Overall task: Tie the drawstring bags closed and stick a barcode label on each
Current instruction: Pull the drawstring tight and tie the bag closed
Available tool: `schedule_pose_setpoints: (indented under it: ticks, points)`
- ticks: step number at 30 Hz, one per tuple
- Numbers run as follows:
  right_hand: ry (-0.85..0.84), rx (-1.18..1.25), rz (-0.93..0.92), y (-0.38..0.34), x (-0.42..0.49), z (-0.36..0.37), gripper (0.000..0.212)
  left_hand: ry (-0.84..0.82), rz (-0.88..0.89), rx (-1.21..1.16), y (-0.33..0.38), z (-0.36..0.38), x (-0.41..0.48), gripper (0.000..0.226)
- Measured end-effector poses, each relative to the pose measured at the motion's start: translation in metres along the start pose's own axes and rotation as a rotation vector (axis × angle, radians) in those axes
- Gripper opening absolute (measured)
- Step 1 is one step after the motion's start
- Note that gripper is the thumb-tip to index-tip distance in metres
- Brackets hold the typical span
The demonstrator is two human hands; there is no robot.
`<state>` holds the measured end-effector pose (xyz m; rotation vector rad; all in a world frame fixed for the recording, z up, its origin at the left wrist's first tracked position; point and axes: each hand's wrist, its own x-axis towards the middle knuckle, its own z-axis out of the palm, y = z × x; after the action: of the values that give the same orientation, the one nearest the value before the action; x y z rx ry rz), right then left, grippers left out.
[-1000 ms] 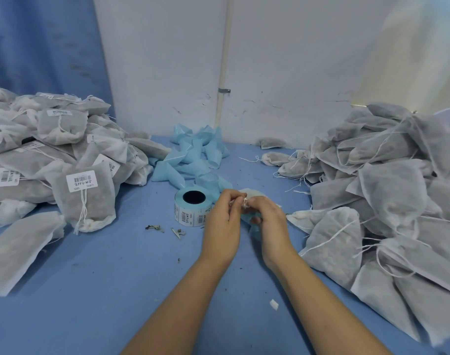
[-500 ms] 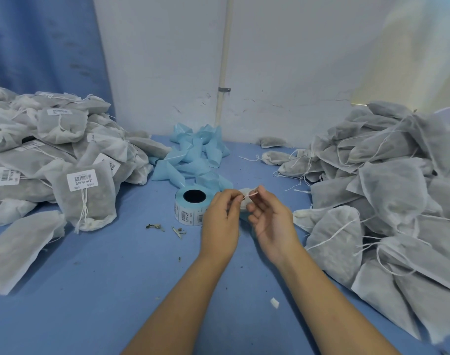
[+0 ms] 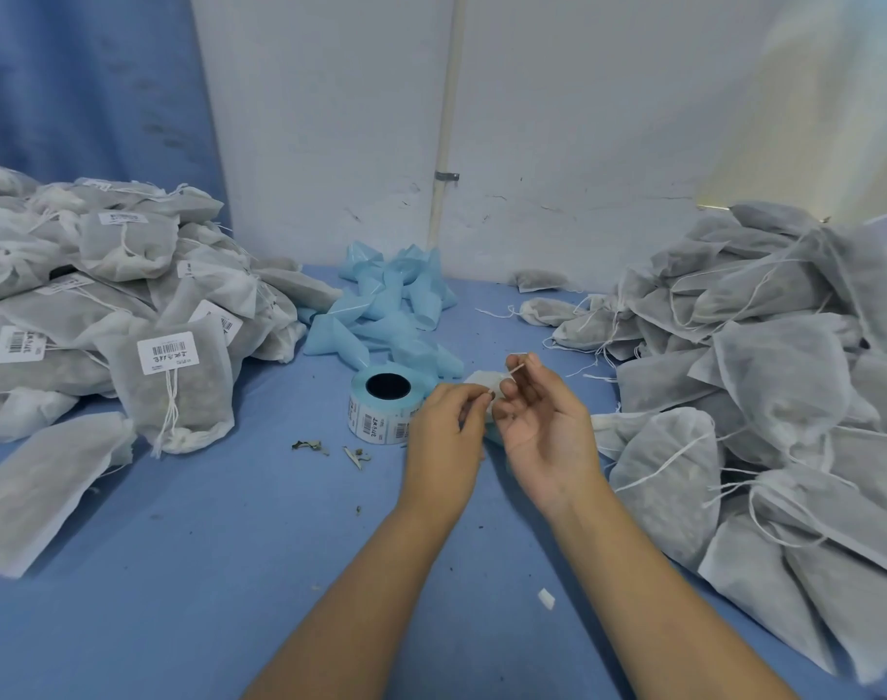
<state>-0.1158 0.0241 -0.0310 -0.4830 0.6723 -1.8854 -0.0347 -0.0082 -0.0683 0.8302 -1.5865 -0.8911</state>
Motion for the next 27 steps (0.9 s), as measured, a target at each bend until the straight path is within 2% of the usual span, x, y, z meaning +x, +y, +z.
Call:
schedule_pose_setpoints:
  ticks: [4,7,9,12,14,17,22,25,27]
  points:
    - [-0.017,0.016,0.000,-0.005,-0.001,0.003,0.011,-0.038,0.164,0.221,0.003,-0.001,-0.003,0.014]
    - [-0.048,0.040,0.004,-0.008,-0.002,0.008,0.009,-0.046,0.273,0.524,0.008,-0.003,-0.002,0.029]
    - [-0.075,0.044,0.005,-0.007,-0.004,0.012,0.009,-0.014,0.309,0.655,0.015,-0.007,0.001,0.031]
    - [-0.112,0.063,0.015,-0.007,-0.005,0.019,0.010,0.092,0.345,0.698,0.021,-0.013,0.010,0.025]
    - [-0.139,0.061,0.014,-0.007,-0.006,0.022,0.009,0.116,0.324,0.653,0.024,-0.019,0.016,0.018]
    - [-0.111,0.020,-0.002,-0.006,-0.006,0.022,0.006,0.156,0.152,0.320,0.028,-0.027,0.021,0.008]
    - [0.083,-0.272,-0.105,0.004,-0.004,0.018,0.019,0.305,0.034,-0.077,0.036,-0.033,0.028,0.017]
    - [0.188,-0.481,-0.192,0.009,-0.004,0.017,0.021,0.290,-0.059,-0.225,0.040,-0.038,0.037,0.022]
    - [0.225,-0.527,-0.212,0.010,-0.004,0.018,0.018,0.256,-0.113,-0.258,0.041,-0.043,0.040,0.025]
